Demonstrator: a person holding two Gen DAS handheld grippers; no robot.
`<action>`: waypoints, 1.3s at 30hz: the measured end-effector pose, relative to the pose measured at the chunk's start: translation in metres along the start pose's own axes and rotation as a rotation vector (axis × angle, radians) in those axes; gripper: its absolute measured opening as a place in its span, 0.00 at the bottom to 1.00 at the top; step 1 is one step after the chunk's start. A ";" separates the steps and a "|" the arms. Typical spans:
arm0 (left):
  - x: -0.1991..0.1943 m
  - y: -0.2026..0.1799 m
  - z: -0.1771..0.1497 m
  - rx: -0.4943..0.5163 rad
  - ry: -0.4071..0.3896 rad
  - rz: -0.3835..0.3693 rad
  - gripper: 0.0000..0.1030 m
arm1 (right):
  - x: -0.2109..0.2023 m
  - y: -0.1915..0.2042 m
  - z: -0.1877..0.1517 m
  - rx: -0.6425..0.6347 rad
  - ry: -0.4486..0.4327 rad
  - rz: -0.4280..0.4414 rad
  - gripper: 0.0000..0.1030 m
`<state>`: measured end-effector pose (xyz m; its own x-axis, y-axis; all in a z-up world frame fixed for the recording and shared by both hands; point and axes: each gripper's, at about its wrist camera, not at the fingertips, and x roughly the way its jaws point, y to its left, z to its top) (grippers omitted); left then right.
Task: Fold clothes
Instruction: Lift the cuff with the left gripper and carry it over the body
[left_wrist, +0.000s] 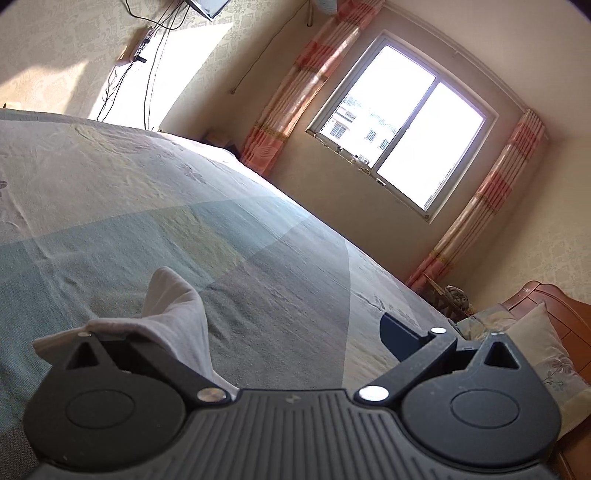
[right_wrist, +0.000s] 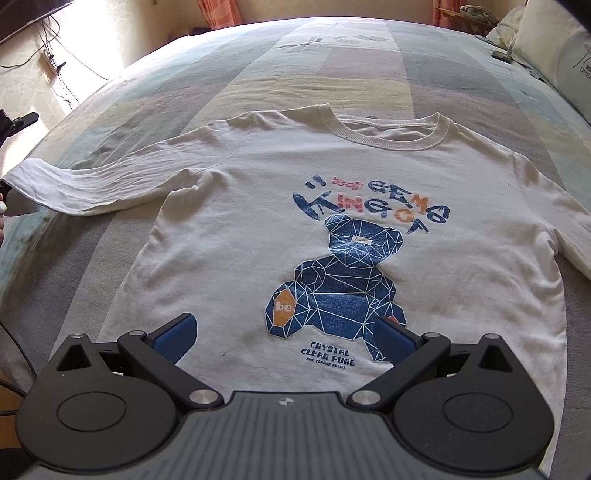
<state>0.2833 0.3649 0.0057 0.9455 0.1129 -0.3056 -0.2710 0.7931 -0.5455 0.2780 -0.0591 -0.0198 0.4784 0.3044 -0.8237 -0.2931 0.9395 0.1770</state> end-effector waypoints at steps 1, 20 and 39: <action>0.000 -0.005 0.001 0.007 0.003 -0.007 0.98 | -0.001 -0.002 -0.001 0.004 -0.004 0.000 1.00; 0.005 -0.129 -0.005 0.072 0.022 -0.071 0.98 | -0.025 -0.086 -0.016 0.075 -0.046 0.114 1.00; 0.019 -0.277 -0.045 0.234 0.095 -0.166 0.98 | -0.035 -0.142 -0.019 -0.018 -0.010 0.232 1.00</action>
